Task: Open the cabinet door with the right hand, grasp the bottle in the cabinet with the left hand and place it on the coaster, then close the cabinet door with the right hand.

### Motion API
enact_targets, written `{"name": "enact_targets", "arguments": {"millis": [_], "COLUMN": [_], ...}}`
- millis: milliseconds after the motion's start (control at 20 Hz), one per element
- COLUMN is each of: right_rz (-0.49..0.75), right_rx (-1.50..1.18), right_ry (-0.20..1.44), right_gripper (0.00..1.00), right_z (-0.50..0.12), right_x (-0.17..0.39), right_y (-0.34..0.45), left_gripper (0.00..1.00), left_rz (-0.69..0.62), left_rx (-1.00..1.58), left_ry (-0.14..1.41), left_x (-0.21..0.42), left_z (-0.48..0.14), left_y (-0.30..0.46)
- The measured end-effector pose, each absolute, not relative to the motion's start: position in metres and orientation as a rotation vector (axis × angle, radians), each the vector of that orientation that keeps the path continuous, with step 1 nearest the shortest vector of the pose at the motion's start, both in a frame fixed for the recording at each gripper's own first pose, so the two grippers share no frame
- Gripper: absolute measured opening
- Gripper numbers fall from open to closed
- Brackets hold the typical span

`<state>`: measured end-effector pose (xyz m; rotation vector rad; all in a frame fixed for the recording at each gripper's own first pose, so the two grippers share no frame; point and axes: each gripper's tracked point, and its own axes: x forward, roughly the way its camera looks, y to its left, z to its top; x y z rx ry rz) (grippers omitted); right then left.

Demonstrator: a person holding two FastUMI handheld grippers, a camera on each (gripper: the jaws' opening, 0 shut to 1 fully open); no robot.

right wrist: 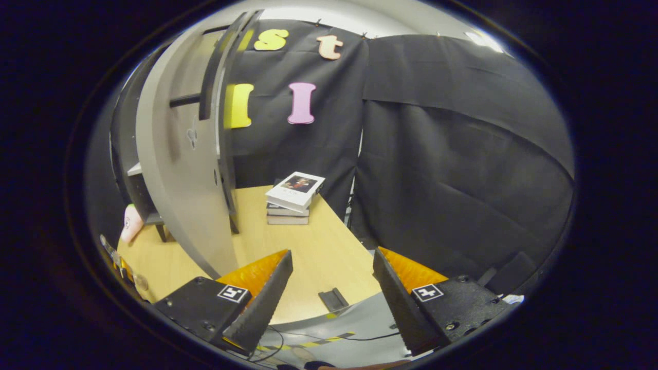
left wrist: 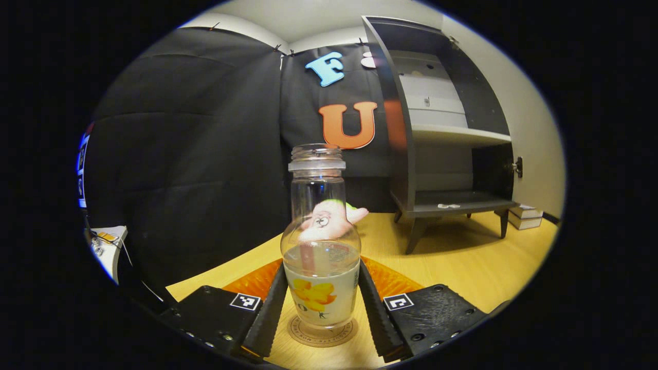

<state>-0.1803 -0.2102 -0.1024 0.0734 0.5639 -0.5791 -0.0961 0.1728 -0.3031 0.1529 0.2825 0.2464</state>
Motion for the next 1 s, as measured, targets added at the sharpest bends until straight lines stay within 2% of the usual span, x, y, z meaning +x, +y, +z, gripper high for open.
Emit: {"name": "enact_targets", "arguments": {"millis": [250,450,500,550,600,850,900,1000], "right_rz": [-0.542,-0.486,-0.472,-0.461,-0.453,-0.441,-0.440,-0.431], "right_rx": [0.054,0.020,0.006,0.000,0.003,-0.017,-0.016,-0.016], "right_ry": [0.600,0.599,0.604,0.613,0.620,0.654,0.669,0.687], "right_gripper": [1.00,1.00,1.00,1.00,0.99,0.99,0.99,0.99], "right_z": [-0.104,-0.102,-0.104,-0.107,-0.109,-0.123,-0.126,-0.129], "right_x": [-0.173,-0.160,-0.159,-0.158,-0.157,-0.155,-0.156,-0.159], "right_y": [-0.209,-0.188,-0.182,-0.177,-0.173,-0.163,-0.160,-0.156], "left_gripper": [0.73,0.77,0.73,0.90,0.98,0.98,1.00,0.98], "left_rz": [0.292,0.306,0.307,0.299,0.283,0.261,0.259,0.264], "left_rx": [0.090,0.094,0.096,0.091,0.079,0.076,0.079,0.073], "left_ry": [0.349,0.347,0.343,0.341,0.341,0.334,0.341,0.358], "left_x": [-0.096,-0.104,-0.105,-0.106,-0.103,-0.097,-0.096,-0.095], "left_z": [-0.338,-0.338,-0.337,-0.336,-0.336,-0.336,-0.339,-0.340], "left_y": [0.178,0.182,0.183,0.183,0.181,0.182,0.184,0.190]}}
